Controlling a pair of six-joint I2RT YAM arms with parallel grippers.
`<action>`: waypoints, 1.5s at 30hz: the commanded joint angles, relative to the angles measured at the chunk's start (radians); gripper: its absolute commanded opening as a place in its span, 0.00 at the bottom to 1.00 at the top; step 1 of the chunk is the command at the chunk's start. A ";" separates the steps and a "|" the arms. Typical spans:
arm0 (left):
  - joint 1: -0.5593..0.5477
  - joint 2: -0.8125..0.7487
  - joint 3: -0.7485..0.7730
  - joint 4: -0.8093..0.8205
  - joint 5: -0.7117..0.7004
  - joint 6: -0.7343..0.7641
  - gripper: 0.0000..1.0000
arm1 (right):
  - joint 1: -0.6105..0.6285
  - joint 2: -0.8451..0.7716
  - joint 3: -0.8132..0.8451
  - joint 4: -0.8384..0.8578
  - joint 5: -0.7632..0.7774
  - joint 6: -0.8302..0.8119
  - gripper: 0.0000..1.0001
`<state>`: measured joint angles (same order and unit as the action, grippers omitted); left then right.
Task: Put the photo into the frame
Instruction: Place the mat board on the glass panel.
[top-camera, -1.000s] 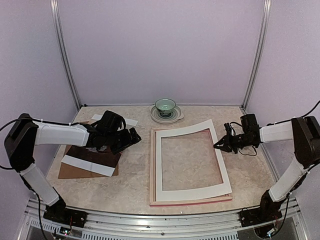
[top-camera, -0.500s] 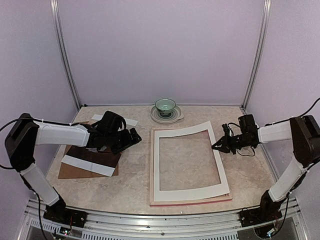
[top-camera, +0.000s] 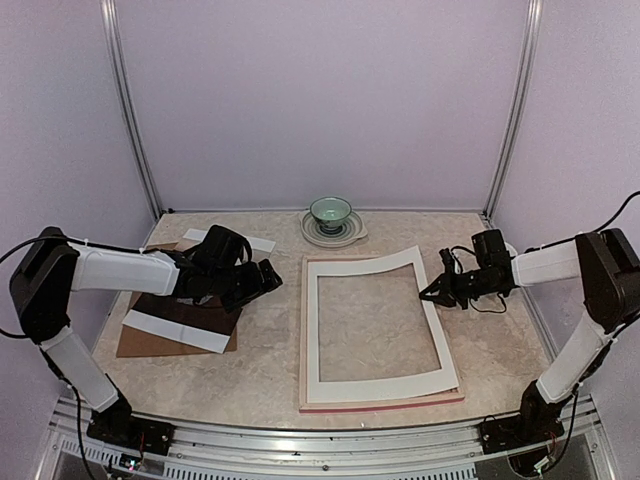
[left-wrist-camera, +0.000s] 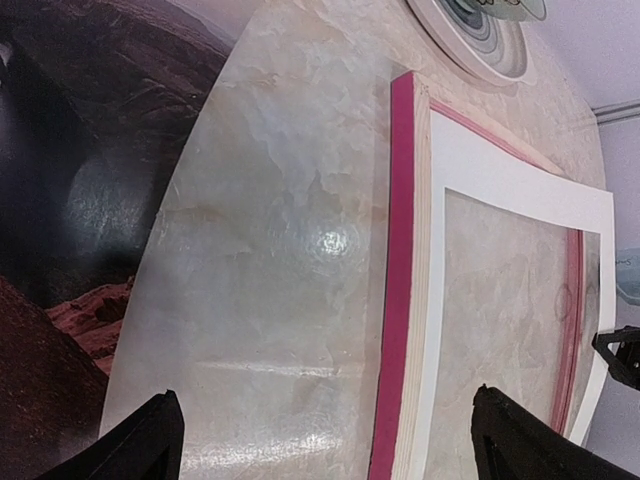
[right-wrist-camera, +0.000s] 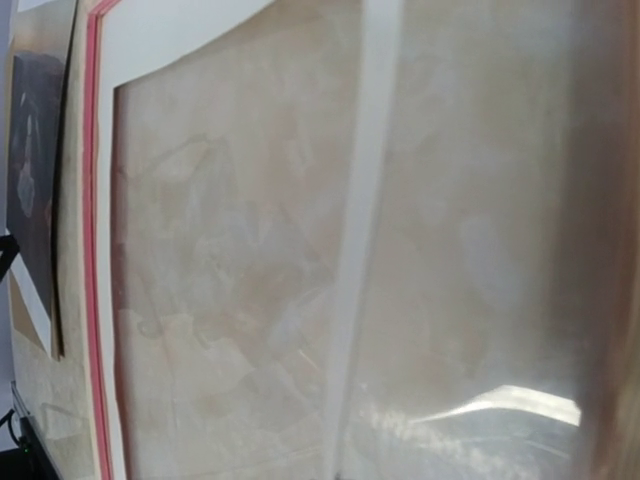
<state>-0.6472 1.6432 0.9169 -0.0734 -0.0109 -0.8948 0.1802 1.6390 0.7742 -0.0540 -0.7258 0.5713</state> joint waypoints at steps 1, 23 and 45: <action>-0.003 0.013 -0.014 0.027 0.005 -0.010 0.99 | 0.022 0.021 0.034 0.007 -0.007 -0.006 0.00; -0.005 0.027 -0.002 0.031 0.031 -0.009 0.99 | 0.036 -0.011 0.091 -0.177 0.125 -0.066 0.26; -0.003 0.029 -0.009 0.033 0.029 -0.009 0.99 | 0.128 0.010 0.230 -0.392 0.307 -0.149 0.47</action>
<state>-0.6472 1.6627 0.9077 -0.0589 0.0189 -0.9016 0.2813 1.6493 0.9756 -0.3851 -0.4622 0.4461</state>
